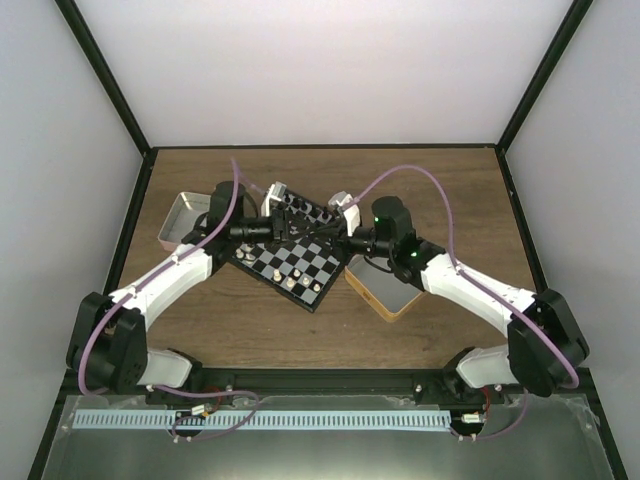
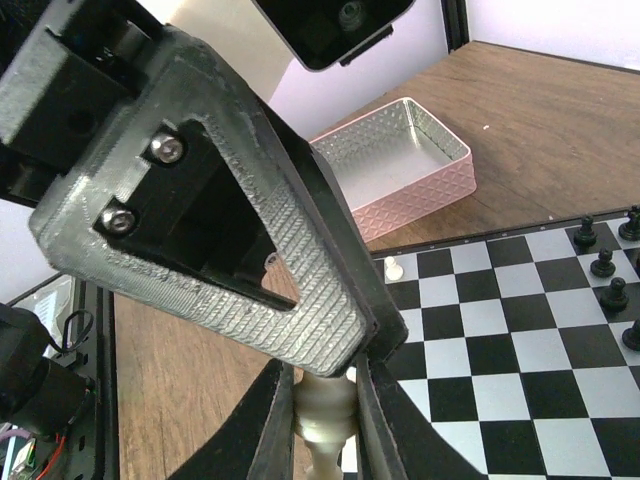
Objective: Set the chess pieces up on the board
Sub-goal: Pick up the chess piece from the storage box.
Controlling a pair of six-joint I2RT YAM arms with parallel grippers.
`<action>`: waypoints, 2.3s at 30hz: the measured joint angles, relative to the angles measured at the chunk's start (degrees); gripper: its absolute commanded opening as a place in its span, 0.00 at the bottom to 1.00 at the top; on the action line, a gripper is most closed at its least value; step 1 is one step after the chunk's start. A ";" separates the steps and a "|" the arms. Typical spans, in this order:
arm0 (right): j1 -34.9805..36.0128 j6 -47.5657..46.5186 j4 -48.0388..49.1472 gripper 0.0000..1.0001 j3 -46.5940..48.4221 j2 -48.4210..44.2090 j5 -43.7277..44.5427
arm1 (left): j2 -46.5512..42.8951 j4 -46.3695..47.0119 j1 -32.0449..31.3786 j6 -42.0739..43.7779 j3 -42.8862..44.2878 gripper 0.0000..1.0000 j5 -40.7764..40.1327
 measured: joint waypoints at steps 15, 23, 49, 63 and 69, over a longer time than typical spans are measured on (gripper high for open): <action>0.04 0.37 -0.87 0.42 0.94 2.34 -0.02 | 0.02 -2.67 0.11 1.79 -0.04 0.04 -1.16; 0.33 7.74 0.52 0.71 0.90 0.94 1.14 | -0.11 -1.07 0.02 -0.57 -0.52 0.04 -1.88; 0.33 61.92 33.68 0.41 -13.60 -7.15 4.15 | -5.86 21.49 0.00 -29.79 -5.03 0.04 -4.46; 0.33 65.51 33.92 0.35 -13.27 -4.98 4.11 | -5.86 22.82 0.00 -31.04 -5.75 0.04 -4.61; 0.33 66.12 34.05 0.30 -13.16 -4.31 4.48 | -6.08 23.39 0.00 -31.28 -6.34 0.04 -4.61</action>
